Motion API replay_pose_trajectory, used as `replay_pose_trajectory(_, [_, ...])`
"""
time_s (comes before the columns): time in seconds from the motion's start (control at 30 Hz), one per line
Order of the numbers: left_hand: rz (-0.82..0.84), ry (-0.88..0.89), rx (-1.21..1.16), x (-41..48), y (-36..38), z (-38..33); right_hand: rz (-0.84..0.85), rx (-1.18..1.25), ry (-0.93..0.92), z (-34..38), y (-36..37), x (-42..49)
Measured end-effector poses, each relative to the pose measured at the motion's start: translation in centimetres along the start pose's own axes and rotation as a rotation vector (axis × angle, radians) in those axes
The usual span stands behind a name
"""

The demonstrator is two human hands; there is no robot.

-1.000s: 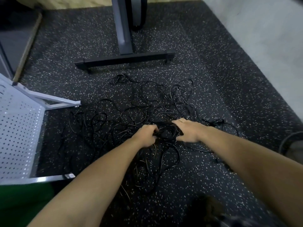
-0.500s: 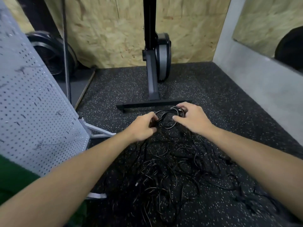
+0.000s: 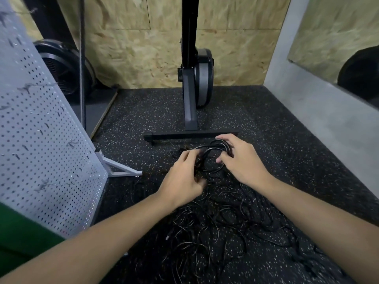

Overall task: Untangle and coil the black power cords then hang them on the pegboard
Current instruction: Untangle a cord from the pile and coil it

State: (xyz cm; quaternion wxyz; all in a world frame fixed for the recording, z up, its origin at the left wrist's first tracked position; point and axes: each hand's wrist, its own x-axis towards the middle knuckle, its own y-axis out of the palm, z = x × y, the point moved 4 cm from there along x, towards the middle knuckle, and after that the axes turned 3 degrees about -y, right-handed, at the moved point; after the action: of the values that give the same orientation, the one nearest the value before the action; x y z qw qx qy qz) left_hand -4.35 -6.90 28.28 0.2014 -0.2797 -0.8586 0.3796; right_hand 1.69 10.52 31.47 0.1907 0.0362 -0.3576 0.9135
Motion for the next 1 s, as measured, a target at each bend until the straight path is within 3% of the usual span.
replay_pose_trajectory(0.1, [-0.097,0.023,-0.049,0.5,-0.8,0.2,0.053,0.074,-0.01,0.5,1.0,0.4])
replay_pose_trajectory(0.27, [-0.263,0.042,0.226,1.2,-2.9,0.6,0.114,0.103,-0.047,1.7,1.4,1.1])
replay_pose_trajectory(0.4, [-0.42,0.301,0.341,1.0,-4.6,-0.4,0.134,0.053,-0.093,3.2,0.7,0.6])
replay_pose_trajectory(0.53, [-0.495,0.392,0.332,0.3,-6.1,-2.1,0.166,0.091,-0.135,4.5,0.2,-0.2])
replay_pose_trajectory(0.7, [-0.356,0.375,0.444,0.0,-5.6,-2.8,0.127,0.044,-0.176,5.8,0.4,-1.1])
replay_pose_trajectory(0.83, [-0.298,0.308,0.32,0.1,-5.7,-2.3,-0.008,0.093,-0.156,5.4,-0.1,-0.6])
replay_pose_trajectory(1.0, [-0.267,0.333,0.254,0.1,-5.3,-0.6,0.023,0.088,-0.117,3.4,0.0,0.3])
